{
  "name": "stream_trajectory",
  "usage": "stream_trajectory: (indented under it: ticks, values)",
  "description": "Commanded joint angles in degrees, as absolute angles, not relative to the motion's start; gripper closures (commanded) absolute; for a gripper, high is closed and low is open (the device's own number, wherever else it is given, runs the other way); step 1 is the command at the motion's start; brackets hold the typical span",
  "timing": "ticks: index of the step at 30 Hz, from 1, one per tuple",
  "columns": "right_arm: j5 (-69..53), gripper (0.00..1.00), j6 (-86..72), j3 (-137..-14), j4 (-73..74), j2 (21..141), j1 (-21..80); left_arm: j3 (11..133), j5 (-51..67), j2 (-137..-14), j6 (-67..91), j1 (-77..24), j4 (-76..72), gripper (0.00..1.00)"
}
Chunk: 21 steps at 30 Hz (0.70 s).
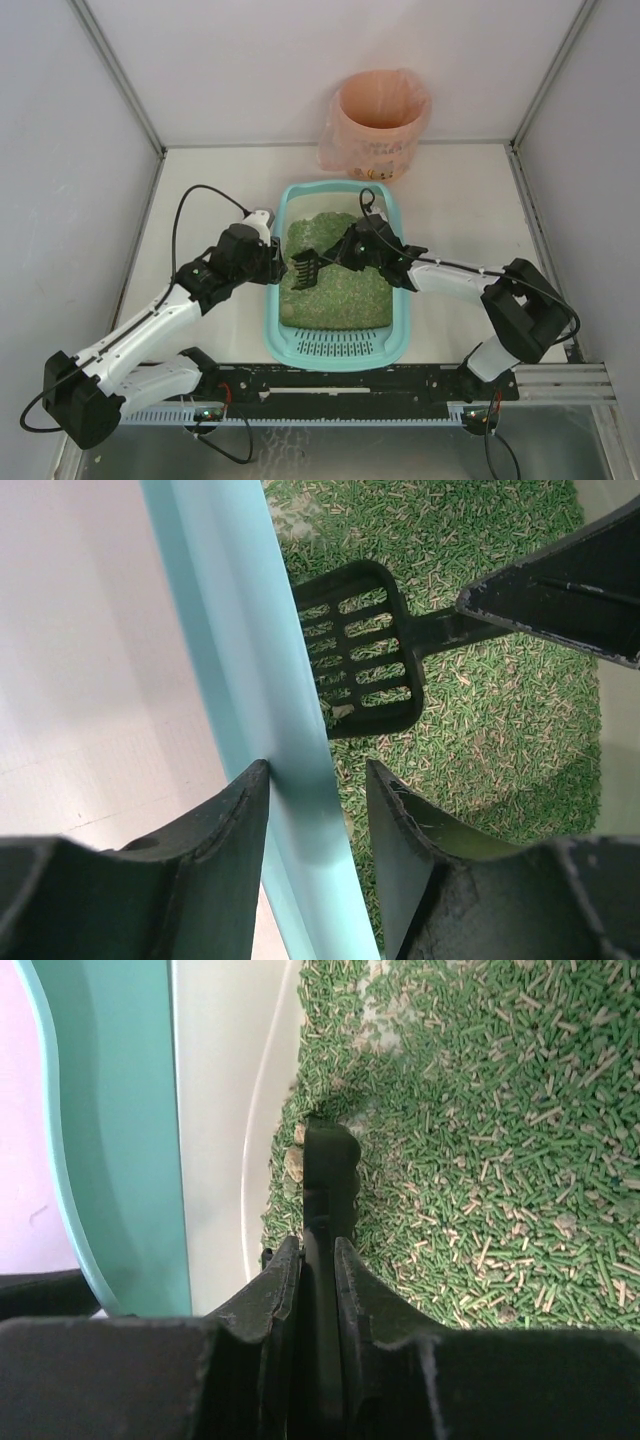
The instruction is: Clean the litter box
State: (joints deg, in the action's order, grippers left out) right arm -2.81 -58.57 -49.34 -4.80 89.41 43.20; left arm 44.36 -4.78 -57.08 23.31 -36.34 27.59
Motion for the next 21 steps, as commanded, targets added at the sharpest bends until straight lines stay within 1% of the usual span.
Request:
stream_trajectory:
  ticks: [1,10,16,21]
  values:
    - [-8.1,1.0,-61.9,-45.0,-10.3,85.6,43.6,48.1,-3.2,-56.9,22.7,-36.7,26.2,0.53]
    - [-4.4,1.0,-63.0,-40.0,-13.2,78.2,42.2,48.5,-5.1,-55.3,22.8,-36.7,26.8,0.51]
    - [-3.5,1.0,-63.7,-37.9,-14.5,75.2,41.5,48.4,-5.3,-55.1,22.9,-36.7,26.9,0.5]
    - [-3.5,1.0,-64.2,-36.4,-15.0,73.3,40.7,48.6,-5.7,-54.0,23.0,-36.8,27.3,0.48]
